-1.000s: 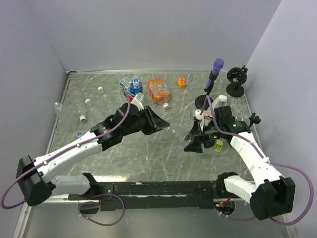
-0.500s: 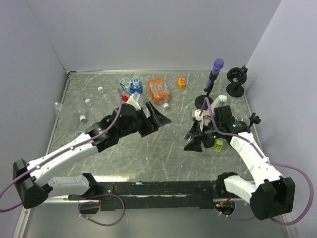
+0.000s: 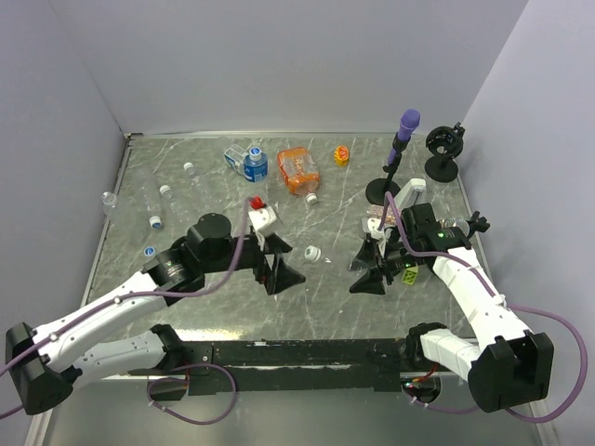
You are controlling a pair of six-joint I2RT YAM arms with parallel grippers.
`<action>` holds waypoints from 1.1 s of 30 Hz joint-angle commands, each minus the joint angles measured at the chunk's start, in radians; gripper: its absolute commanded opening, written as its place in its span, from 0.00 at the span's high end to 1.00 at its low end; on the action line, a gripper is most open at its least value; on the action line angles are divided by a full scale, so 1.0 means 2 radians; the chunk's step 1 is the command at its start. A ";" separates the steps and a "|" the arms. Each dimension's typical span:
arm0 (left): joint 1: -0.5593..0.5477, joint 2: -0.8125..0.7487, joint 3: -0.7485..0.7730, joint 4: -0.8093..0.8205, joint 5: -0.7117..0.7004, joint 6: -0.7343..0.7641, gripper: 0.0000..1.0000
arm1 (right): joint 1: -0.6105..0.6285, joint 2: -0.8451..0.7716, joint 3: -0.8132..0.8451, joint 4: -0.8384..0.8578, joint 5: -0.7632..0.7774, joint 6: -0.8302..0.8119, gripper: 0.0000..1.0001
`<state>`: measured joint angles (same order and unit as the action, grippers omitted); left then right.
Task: Unscrew the bottle caps
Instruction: Unscrew the bottle cap from the plastic bottle.
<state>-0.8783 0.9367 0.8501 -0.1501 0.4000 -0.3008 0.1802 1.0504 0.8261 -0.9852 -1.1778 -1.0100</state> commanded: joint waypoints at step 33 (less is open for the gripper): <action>0.015 0.080 -0.012 0.166 0.154 0.113 0.76 | -0.004 0.001 0.001 -0.022 -0.014 -0.071 0.78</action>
<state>-0.8501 1.0904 0.8207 0.1318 0.6575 -0.0544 0.1806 1.0504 0.8257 -1.0435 -1.1740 -1.1255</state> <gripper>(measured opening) 0.361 0.652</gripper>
